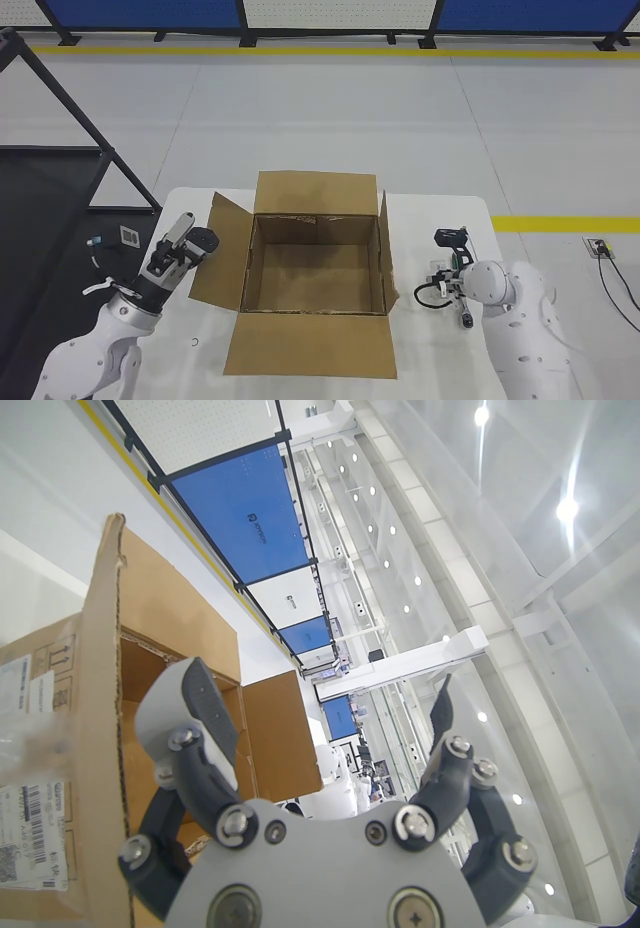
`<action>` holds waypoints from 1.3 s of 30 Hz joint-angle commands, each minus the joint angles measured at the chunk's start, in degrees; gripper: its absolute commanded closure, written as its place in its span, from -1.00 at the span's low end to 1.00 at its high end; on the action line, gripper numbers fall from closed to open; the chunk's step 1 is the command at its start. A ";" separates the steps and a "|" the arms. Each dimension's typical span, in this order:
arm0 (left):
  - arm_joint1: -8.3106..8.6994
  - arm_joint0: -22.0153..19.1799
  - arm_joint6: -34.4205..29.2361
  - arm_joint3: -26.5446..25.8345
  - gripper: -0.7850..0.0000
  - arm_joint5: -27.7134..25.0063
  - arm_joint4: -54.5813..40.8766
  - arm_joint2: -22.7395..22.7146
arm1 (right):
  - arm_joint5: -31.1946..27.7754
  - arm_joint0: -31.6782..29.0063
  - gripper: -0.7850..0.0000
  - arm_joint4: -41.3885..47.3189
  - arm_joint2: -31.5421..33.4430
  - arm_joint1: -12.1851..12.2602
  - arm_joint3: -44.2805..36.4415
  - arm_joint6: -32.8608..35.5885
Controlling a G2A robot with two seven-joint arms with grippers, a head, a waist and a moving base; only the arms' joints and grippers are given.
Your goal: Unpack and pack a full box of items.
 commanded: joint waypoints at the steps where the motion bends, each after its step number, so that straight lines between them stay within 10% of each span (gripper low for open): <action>1: 0.02 0.06 -0.10 -0.14 -1.00 -0.02 -0.05 0.03 | 0.18 -0.36 0.04 0.26 -0.08 0.13 -0.42 0.00; 13: 0.14 1.19 -0.47 -1.31 -1.00 -0.62 -0.45 -0.73 | 5.82 -10.12 0.02 5.29 2.81 0.77 -16.19 -6.46; 16: 0.14 1.62 -0.46 -1.76 -1.00 -0.98 -0.47 -0.68 | 7.49 -15.47 -1.00 7.36 3.86 0.81 -23.92 -9.20; 37: 1.19 3.81 -7.20 -4.01 -1.00 -0.86 -1.55 -8.17 | 3.71 -18.36 -1.00 14.72 3.13 0.92 -24.48 -14.68; 38: 1.28 3.47 -7.35 -3.63 -1.00 -0.79 -1.89 -8.85 | 2.23 -18.68 0.05 16.24 3.01 0.99 -24.45 -15.48; 39: 1.34 3.19 -7.40 -3.41 -1.00 -0.72 -2.32 -9.39 | 0.58 -19.01 0.49 17.77 2.96 1.06 -24.48 -15.79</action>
